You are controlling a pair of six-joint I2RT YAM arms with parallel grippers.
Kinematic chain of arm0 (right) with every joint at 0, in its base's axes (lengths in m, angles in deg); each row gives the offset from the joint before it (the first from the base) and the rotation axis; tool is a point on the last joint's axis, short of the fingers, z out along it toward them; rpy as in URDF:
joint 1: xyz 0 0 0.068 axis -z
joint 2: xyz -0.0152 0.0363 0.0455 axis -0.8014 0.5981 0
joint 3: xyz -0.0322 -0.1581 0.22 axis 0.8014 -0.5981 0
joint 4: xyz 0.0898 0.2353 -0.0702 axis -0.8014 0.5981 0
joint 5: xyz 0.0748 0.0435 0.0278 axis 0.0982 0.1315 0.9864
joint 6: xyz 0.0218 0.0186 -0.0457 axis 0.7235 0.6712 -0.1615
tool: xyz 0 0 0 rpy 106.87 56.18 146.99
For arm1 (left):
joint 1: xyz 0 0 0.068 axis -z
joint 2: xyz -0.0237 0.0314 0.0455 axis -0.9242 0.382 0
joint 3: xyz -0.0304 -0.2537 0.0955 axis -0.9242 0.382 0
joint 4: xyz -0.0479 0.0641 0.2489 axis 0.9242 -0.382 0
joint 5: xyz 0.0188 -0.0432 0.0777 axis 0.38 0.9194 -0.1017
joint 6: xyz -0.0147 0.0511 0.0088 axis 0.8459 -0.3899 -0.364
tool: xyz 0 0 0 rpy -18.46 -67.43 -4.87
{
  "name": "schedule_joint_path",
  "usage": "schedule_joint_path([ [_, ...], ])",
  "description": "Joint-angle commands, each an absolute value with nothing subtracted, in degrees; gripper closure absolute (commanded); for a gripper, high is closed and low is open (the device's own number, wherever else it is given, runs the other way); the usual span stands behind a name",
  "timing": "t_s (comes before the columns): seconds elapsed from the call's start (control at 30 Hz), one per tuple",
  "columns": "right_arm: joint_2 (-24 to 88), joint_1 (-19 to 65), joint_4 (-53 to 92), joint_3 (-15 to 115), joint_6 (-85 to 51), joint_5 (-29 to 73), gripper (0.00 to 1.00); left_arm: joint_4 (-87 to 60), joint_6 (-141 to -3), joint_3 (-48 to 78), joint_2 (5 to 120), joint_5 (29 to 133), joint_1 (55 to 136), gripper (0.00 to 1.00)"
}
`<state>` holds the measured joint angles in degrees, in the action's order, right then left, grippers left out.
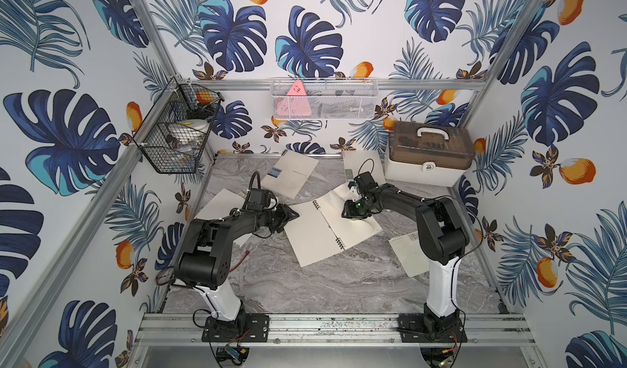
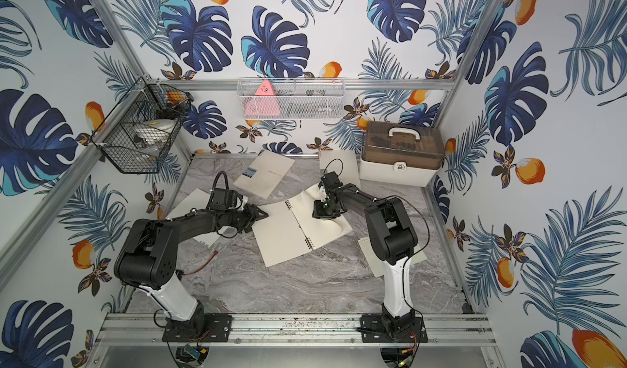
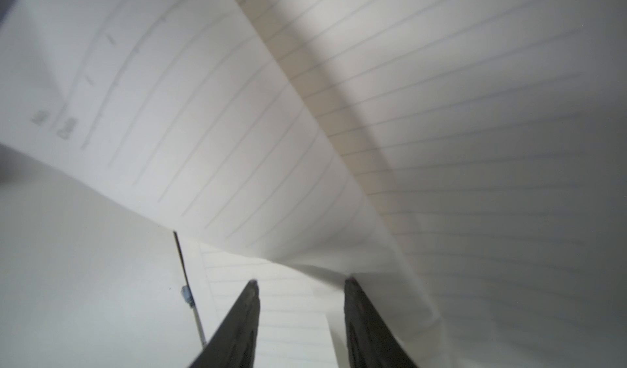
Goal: Tear off pages from different notebooks
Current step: Tear off the paper from the notebook.
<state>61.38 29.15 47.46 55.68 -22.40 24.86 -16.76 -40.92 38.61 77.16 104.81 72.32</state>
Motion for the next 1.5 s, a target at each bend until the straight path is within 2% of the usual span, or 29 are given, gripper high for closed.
schedule_joint_path([
  [0.0, 61.4, 30.1, 48.4, 57.1, -24.0, 24.6, 0.56, -15.1, -41.5, 38.1, 77.5, 105.3, 72.3, 0.5],
  [0.37, 66.3, 31.7, 48.5, 61.5, -26.8, 25.2, 0.55, -14.9, -41.0, 37.4, 77.5, 105.8, 72.3, 0.5],
  [0.5, 65.7, 32.0, 48.7, 61.7, -27.0, 26.8, 0.52, -14.7, -40.9, 37.2, 77.9, 105.9, 72.3, 0.49],
  [0.6, 65.7, 32.0, 48.0, 62.5, -26.7, 29.9, 0.42, -14.0, -40.4, 36.9, 78.7, 106.5, 72.4, 0.48],
  [0.93, 69.4, 32.0, 51.1, 66.3, -26.7, 26.4, 0.4, -15.7, -41.4, 38.3, 77.0, 105.1, 72.5, 0.4],
  [1.13, 69.4, 32.0, 51.2, 65.7, -26.6, 23.2, 0.51, -15.9, -41.2, 38.7, 76.7, 105.3, 72.4, 0.4],
  [1.3, 68.2, 32.0, 50.6, 65.0, -26.0, 24.2, 0.75, -16.4, -41.1, 38.4, 75.8, 105.1, 72.5, 0.48],
  [1.33, 67.7, 32.0, 50.4, 64.7, -25.8, 24.5, 0.83, -16.4, -41.0, 38.4, 75.7, 105.2, 72.4, 0.5],
  [1.47, 65.6, 31.3, 49.6, 63.7, -25.8, 25.1, 0.97, -16.5, -40.8, 38.0, 75.6, 105.3, 72.4, 0.57],
])
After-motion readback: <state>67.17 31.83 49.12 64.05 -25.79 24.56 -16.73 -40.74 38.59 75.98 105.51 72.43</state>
